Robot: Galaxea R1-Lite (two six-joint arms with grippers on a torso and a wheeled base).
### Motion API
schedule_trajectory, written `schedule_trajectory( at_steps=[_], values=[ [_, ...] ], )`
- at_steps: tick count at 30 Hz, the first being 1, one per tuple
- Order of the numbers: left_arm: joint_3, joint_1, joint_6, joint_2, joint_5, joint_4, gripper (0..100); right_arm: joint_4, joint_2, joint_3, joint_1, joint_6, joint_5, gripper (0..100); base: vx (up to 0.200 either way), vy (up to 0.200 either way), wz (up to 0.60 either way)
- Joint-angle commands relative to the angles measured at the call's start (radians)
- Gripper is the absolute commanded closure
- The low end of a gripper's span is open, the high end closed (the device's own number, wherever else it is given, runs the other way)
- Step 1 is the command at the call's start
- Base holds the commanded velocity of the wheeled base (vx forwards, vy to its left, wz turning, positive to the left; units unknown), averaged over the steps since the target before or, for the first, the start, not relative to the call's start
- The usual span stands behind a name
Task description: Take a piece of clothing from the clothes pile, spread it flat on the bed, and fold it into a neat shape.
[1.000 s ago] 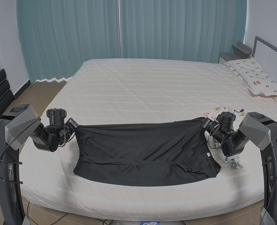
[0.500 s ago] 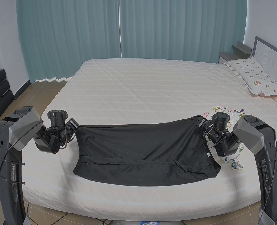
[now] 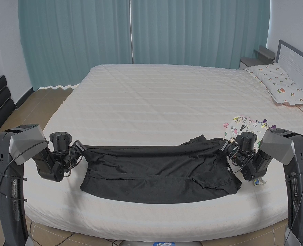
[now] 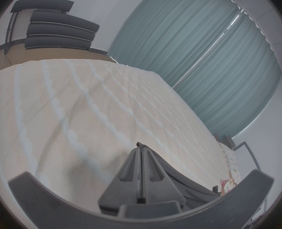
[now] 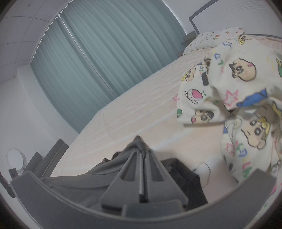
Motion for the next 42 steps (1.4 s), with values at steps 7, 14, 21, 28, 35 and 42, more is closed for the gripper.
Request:
schedule_trajectory(
  at_steps=[7, 14, 21, 28, 35, 42],
  values=[
    [0.135, -0.005, 0.116, 0.029, -0.003, -0.022, 100, 0.001, -0.018, 0.140, -0.019, -0.131, 0.005, 100, 0.000, 0.000, 0.00],
    [0.215, -0.011, 0.198, 0.036, -0.001, -0.082, 100, -0.003, -0.028, 0.212, -0.019, -0.246, 0.005, 100, 0.000, 0.000, 0.00],
    [0.259, -0.016, 0.261, 0.049, -0.001, -0.129, 100, 0.006, -0.048, 0.261, -0.019, -0.286, 0.005, 100, 0.000, 0.000, 0.00],
    [0.271, -0.019, 0.268, 0.048, -0.001, -0.128, 100, 0.007, -0.054, 0.301, -0.019, -0.324, -0.003, 100, 0.000, 0.000, 0.00],
    [0.271, -0.020, 0.262, 0.045, 0.000, -0.131, 0, 0.009, -0.103, 0.310, -0.023, -0.325, 0.006, 0, 0.000, 0.000, 0.00],
    [0.304, -0.003, 0.179, -0.004, -0.001, -0.137, 0, 0.034, -0.221, 0.330, -0.053, -0.270, 0.057, 0, 0.000, 0.000, 0.00]
  ],
)
